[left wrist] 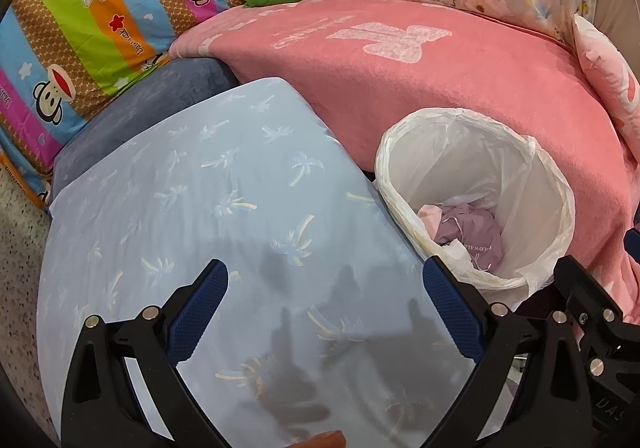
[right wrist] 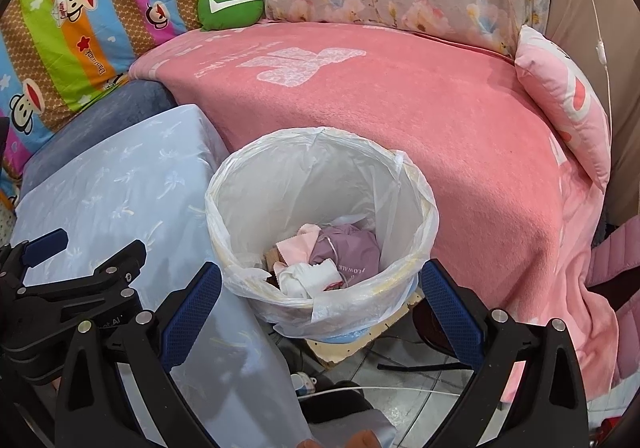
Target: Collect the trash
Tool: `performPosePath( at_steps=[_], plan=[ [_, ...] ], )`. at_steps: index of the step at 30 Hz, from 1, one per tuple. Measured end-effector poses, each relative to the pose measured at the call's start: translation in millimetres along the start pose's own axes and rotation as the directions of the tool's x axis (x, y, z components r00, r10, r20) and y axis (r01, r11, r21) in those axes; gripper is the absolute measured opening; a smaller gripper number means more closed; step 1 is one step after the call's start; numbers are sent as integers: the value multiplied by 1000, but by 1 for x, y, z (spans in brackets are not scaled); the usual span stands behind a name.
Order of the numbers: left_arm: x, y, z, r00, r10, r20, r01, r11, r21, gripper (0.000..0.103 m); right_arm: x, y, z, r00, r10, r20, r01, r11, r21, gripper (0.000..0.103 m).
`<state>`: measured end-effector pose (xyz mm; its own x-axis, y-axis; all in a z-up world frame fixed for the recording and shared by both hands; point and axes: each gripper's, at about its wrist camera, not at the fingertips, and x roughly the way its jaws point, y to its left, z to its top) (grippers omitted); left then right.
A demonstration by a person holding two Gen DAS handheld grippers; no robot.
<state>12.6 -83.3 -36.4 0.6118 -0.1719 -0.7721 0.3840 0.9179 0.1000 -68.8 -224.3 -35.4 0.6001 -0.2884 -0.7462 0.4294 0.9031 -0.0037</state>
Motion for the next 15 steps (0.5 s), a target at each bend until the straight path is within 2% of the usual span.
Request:
performPosePath(
  at_steps=[15],
  plan=[
    [-1, -3, -2, 1000, 8, -9, -8, 1000, -9, 94, 1, -10, -5, 1000, -21, -7, 21, 1000, 18, 97]
  ],
)
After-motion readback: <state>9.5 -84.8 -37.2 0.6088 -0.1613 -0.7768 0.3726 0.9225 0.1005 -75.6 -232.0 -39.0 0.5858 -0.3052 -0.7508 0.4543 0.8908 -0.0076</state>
